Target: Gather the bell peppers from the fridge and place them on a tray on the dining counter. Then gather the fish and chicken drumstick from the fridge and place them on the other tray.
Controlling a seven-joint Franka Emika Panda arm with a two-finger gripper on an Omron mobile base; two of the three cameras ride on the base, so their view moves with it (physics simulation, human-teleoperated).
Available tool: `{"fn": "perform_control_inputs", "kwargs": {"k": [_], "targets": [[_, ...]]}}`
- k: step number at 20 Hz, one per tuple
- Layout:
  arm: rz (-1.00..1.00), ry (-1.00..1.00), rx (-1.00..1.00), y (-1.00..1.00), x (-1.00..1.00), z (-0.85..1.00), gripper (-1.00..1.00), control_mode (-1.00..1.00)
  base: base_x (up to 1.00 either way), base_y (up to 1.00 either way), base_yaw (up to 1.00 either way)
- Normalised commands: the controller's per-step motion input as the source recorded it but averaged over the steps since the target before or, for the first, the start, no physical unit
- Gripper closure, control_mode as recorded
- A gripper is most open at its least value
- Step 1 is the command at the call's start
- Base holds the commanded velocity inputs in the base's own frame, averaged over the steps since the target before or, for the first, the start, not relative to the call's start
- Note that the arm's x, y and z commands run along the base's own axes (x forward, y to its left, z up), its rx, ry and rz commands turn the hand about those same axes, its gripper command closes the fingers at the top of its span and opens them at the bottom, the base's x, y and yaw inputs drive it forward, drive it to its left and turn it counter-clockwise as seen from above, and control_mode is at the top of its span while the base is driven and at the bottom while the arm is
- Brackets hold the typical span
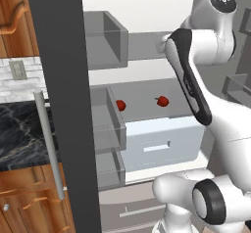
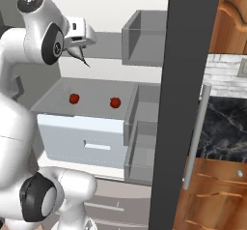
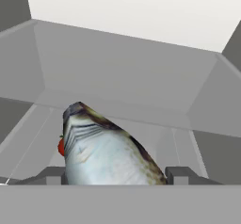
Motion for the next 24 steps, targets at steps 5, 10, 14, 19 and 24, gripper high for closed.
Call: {"fn": "perform_control_inputs", "kwargs": {"k": [5,10,14,19,24], "targets": [[0.00,-0.05,-0.07,0.00,-0.59,-0.44,1.00,-1.00,0.00,0.00,0.00],[0.00,-0.08,-0.01,0.00,-0.60,-0.27,1.00,-1.00,0.00,0.00,0.00],[0.02,-0.09,0.00,0.00,-0.41,-0.34,1.00,-1.00,0.00,0.00,0.00],[0.06,-0.05,0.00,0.00,-0.40,-0.19,1.00,-1.00,0.00,0.00,0.00],[0.01,0.02,0.00,0.00,-0.46,0.00,1.00,-1.00,0.00,0.00,0.00]]}}
